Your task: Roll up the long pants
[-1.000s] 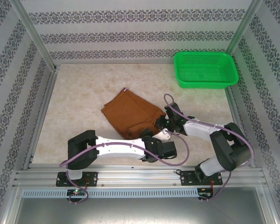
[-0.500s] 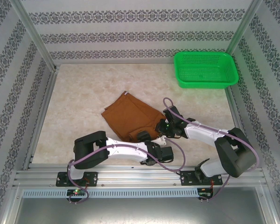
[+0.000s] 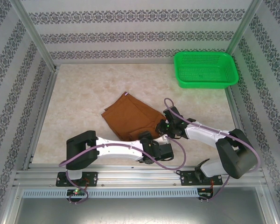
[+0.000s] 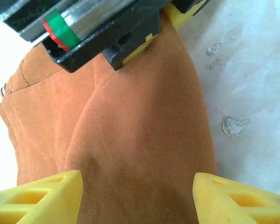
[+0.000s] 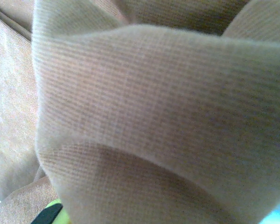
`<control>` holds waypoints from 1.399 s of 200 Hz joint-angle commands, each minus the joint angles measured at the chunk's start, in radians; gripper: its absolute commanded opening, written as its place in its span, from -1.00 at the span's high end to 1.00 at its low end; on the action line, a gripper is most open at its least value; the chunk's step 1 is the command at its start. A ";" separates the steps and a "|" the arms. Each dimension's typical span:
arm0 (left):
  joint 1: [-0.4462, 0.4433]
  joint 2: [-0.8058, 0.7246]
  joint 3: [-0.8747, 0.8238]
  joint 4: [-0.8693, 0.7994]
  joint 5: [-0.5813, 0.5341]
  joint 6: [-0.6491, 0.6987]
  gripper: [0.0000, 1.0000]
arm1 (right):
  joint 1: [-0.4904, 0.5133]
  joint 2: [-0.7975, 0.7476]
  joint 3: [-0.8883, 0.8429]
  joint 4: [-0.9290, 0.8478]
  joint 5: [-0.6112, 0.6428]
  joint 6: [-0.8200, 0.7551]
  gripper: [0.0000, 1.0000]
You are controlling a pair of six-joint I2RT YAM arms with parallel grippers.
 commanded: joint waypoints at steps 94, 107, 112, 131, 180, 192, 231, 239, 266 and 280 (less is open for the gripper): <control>-0.019 0.086 -0.052 -0.038 -0.132 -0.064 -0.28 | 0.010 -0.143 0.040 -0.077 -0.134 0.104 1.00; -0.020 0.067 -0.036 -0.056 -0.126 -0.085 -0.28 | 0.010 -0.136 0.045 -0.076 -0.138 0.102 1.00; -0.020 0.056 -0.035 -0.054 -0.120 -0.081 -0.28 | 0.010 -0.132 0.046 -0.074 -0.142 0.103 1.00; -0.019 0.046 -0.004 -0.079 -0.131 -0.094 -0.29 | 0.010 -0.117 0.044 -0.060 -0.144 0.106 1.00; -0.021 -0.012 0.068 -0.127 -0.097 -0.104 -0.44 | 0.011 -0.064 0.054 -0.057 -0.123 0.086 1.00; -0.022 -0.008 0.070 -0.135 -0.101 -0.109 -0.45 | 0.010 -0.043 0.049 -0.031 -0.135 0.092 1.00; -0.023 0.049 0.047 -0.184 -0.177 -0.147 -0.44 | 0.013 -0.006 0.044 0.024 -0.161 0.114 1.00; -0.023 0.055 0.047 -0.193 -0.179 -0.160 -0.44 | 0.012 -0.002 0.049 0.023 -0.160 0.111 1.00; -0.023 0.070 0.030 -0.183 -0.173 -0.174 -0.44 | 0.010 0.014 0.066 0.040 -0.177 0.118 1.00; -0.024 0.089 0.021 -0.188 -0.188 -0.196 -0.44 | 0.010 0.022 0.076 0.062 -0.196 0.132 1.00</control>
